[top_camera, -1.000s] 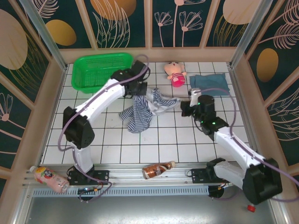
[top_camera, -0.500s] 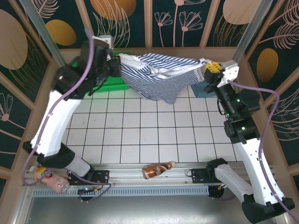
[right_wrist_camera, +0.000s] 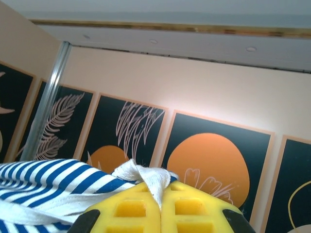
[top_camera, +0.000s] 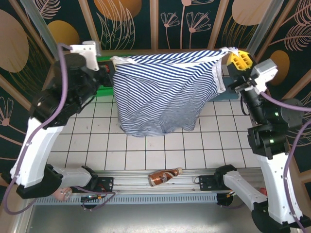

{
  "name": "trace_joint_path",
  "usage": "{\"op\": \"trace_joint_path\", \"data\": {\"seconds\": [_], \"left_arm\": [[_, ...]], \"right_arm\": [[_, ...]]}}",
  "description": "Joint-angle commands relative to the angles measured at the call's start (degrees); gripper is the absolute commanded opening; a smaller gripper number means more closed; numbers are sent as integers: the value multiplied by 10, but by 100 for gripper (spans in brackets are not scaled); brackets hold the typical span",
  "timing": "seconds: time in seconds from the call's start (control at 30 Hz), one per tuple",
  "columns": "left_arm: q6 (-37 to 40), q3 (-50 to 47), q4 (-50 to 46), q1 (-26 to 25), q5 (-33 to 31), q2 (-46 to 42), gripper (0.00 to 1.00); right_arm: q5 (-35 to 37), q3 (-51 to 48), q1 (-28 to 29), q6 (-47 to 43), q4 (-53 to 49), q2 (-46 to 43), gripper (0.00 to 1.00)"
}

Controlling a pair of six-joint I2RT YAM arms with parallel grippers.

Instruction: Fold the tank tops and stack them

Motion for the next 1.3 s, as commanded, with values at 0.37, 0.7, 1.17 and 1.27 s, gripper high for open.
{"op": "trace_joint_path", "data": {"seconds": [0.37,0.7,1.17,1.27], "left_arm": [[-54,-222,202,59,30,297,11],[-16,-109,146,60,-30,438,43],[-61,-369,37,64,92,195,64],[-74,-464,51,78,95,147,64]], "right_arm": [[46,-211,-29,35,164,369,1],[92,-149,-37,161,-91,404,39],[106,-352,102,524,-439,123,48],[121,-384,140,545,-455,120,48]]}}
